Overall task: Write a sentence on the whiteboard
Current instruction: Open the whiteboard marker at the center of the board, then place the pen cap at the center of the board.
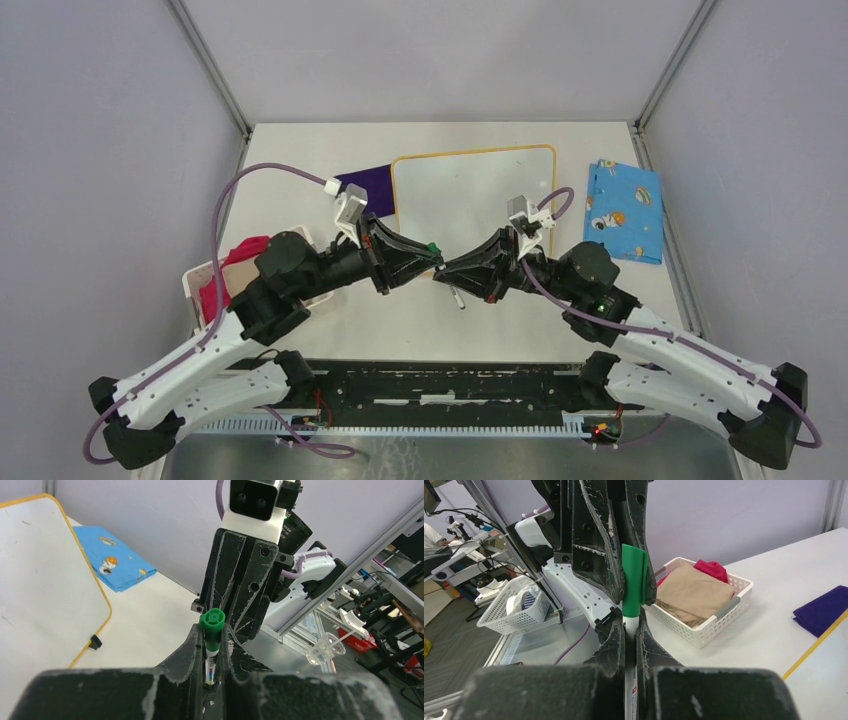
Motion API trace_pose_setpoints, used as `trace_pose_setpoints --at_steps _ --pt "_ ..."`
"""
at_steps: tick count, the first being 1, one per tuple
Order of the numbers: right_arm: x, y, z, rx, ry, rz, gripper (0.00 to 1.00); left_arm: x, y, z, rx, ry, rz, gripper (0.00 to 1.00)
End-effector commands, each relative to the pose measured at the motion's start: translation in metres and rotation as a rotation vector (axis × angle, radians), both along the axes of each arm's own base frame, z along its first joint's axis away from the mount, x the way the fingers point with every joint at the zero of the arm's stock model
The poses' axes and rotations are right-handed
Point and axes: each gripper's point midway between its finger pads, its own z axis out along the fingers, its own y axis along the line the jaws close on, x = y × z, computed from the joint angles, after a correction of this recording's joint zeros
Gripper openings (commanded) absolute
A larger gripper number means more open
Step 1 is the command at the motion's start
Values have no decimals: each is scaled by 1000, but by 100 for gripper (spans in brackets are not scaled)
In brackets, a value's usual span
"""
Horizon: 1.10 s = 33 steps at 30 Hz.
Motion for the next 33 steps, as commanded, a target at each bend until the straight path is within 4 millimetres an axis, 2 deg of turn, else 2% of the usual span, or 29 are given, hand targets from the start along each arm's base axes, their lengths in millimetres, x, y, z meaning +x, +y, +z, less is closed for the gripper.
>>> trace_pose_setpoints --at_steps 1,9,13,15,16,17,20,22,24,25,28,33 --pt "-4 -10 -24 -34 -4 -18 0 5 29 79 -244 -82 109 2" --pt "-5 -21 -31 -22 8 -53 0 11 26 82 -259 -74 125 2" --pt "2 -27 -35 -48 -3 -111 0 19 30 73 -221 -66 177 2" --pt "15 -34 -43 -107 -10 -199 0 32 36 57 -144 -39 260 2" --pt "24 -40 -54 -166 -3 -255 0 39 41 46 -97 -20 312 2" --pt "36 -49 -61 -213 -3 -336 0 48 48 29 -25 10 376 2" --pt "65 -83 -102 -421 33 -564 0 71 79 -23 185 97 585 2" --pt "76 -106 -126 -534 54 -677 0 80 103 -59 325 156 714 2" --pt "79 -119 -148 -603 68 -729 0 84 123 -89 445 203 808 2" --pt "79 -122 -154 -612 71 -738 0 86 133 -102 496 227 856 2" --pt "77 -122 -166 -610 82 -736 0 88 143 -139 626 291 911 2" --pt "77 -117 -166 -598 85 -719 0 97 139 -186 797 368 912 2"
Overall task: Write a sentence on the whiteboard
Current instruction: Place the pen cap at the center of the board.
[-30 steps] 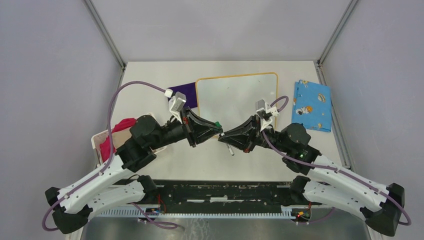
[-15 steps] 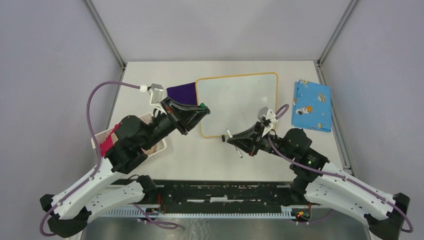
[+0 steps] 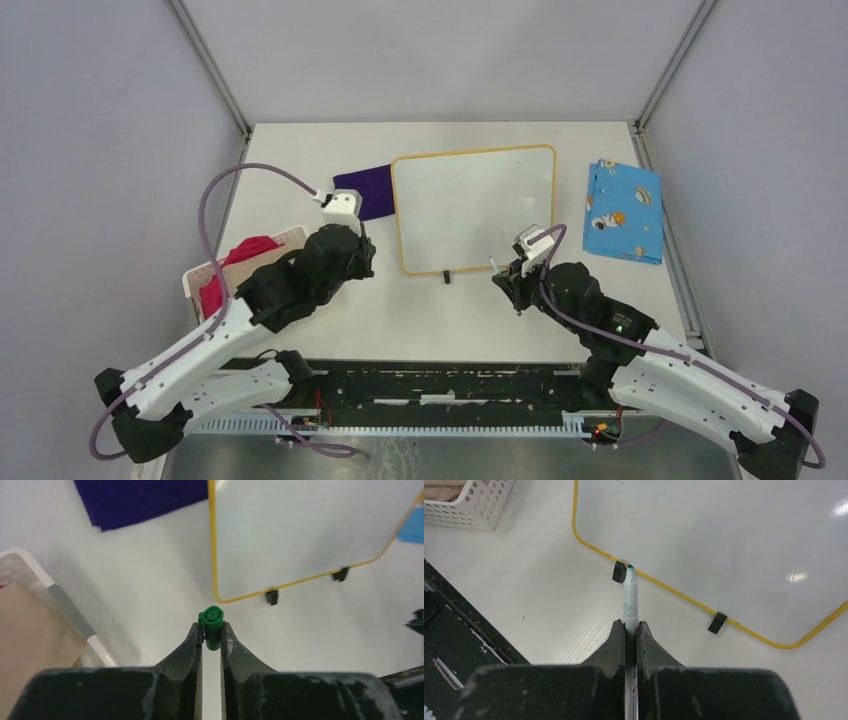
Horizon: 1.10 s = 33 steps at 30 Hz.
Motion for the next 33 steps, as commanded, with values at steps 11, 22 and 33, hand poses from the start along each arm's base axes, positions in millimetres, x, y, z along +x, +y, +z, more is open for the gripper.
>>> trace_pose_setpoints --at_steps 11,22,33 --pt "3 -5 19 41 -72 -17 0 42 4 -134 103 423 39 2" --pt "2 -6 27 56 -97 -10 0 64 12 -199 205 571 95 2" --pt "5 -4 34 44 -127 1 0 66 21 -220 213 627 128 5"
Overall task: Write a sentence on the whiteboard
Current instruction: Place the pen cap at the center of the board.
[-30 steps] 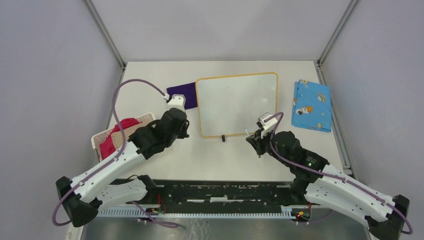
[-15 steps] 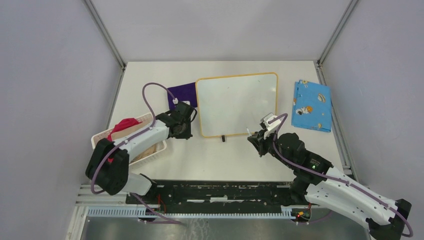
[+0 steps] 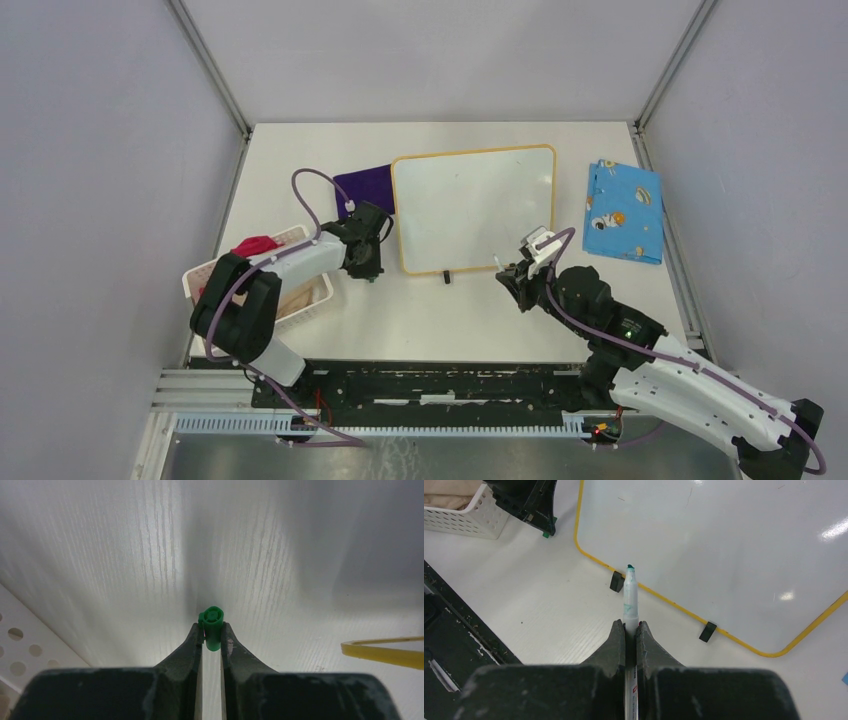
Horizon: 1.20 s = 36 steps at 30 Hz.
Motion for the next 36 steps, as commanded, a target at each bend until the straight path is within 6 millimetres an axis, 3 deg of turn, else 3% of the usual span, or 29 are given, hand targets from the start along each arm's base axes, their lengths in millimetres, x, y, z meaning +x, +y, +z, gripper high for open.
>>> trace_pose_setpoints --at_steps 1,25,36 --pt "6 3 22 36 -61 -7 0 17 -7 3 -27 -38 -11 6" --pt "6 4 19 44 -52 -8 0 14 -4 -12 -15 -4 25 23" --pt "4 -1 22 51 -55 -18 0 17 -6 -5 -38 -35 35 45"
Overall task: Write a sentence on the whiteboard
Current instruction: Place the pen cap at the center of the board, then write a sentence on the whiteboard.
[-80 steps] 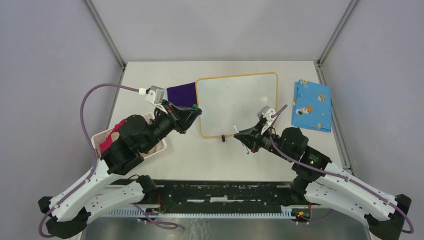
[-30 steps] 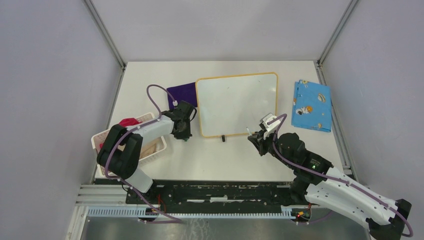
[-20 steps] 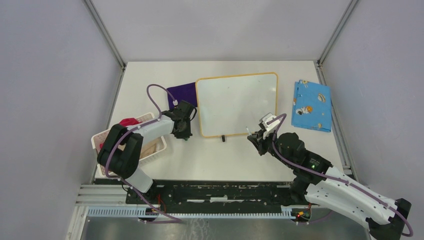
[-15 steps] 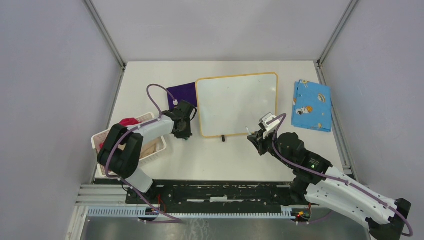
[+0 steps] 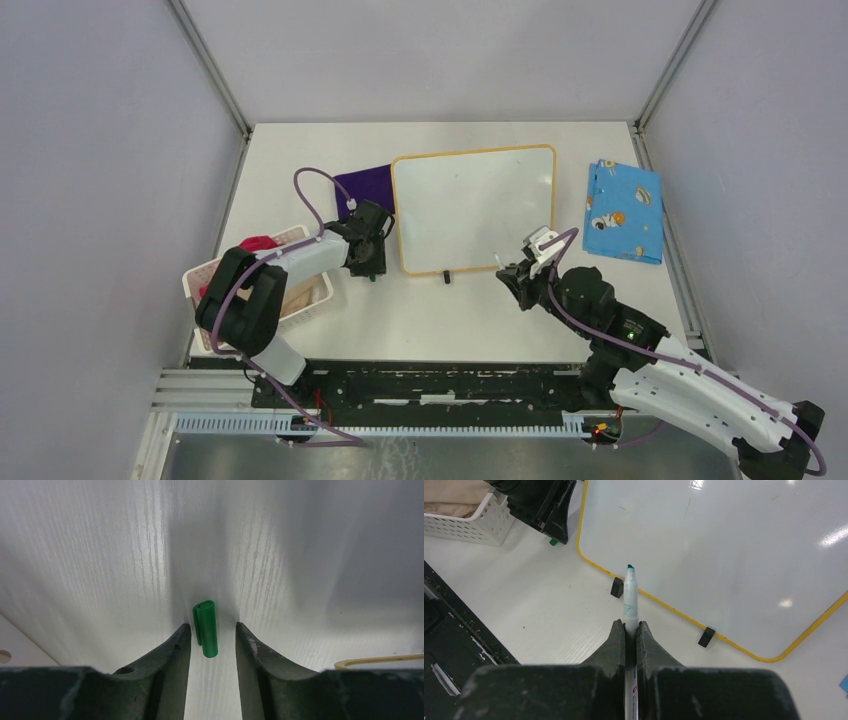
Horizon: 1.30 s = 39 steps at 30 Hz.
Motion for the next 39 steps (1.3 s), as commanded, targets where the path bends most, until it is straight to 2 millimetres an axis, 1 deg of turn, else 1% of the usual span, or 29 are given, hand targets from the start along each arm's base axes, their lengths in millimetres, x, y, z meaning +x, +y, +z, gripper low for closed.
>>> trace_pose_setpoints --at_steps 1,5,8,10,11,12,13,14,15,17,19,21,23,25,27,29,31,32,36,38,39 --pt "3 -2 15 40 -26 -21 0 5 -2 5 -24 -25 25 46" --pt "2 -2 18 43 -26 -20 0 8 -1 17 -31 -62 33 52" --pt "2 -1 23 47 -27 -17 0 12 -2 42 -60 -122 39 55" --pt "1 0 28 49 -33 -11 0 16 -5 69 -106 -192 38 58" --pt "2 0 30 48 -37 -7 0 16 -7 86 -134 -232 35 62" --pt "1 1 33 50 -42 -1 0 17 -8 105 -160 -277 34 66" --pt "1 2 36 50 -50 7 0 17 -8 128 -191 -334 33 70" --pt "1 3 39 50 -57 15 0 16 -9 143 -216 -370 23 72" --pt "0 5 43 54 -66 29 0 13 -10 169 -256 -437 5 77" --pt "-2 10 51 63 -88 63 0 6 -11 205 -310 -534 -46 83" --pt "-5 16 62 80 -116 104 0 -3 -13 234 -352 -607 -99 88" --pt "-8 23 72 91 -140 153 0 -10 -13 258 -391 -674 -132 92" --pt "-13 32 82 103 -159 207 0 -18 -15 282 -446 -751 -159 99" --pt "-17 40 91 117 -174 258 0 -26 -16 305 -511 -838 -177 100" --pt "-21 47 100 134 -185 303 0 -38 -26 331 -610 -922 -245 100" --pt "-24 54 105 147 -189 342 0 -53 -43 356 -709 -973 -368 100" --pt "-27 60 107 159 -188 372 0 -65 -58 373 -802 -988 -458 100" --pt "-28 63 108 166 -184 381 0 -68 -64 377 -838 -990 -481 100" --pt "-26 74 106 170 -163 408 0 -63 -79 387 -939 -977 -493 100" --pt "-25 77 105 169 -156 414 0 -59 -85 387 -980 -955 -488 100" --pt "-25 78 105 169 -152 416 0 -61 -91 387 -1003 -950 -519 100"
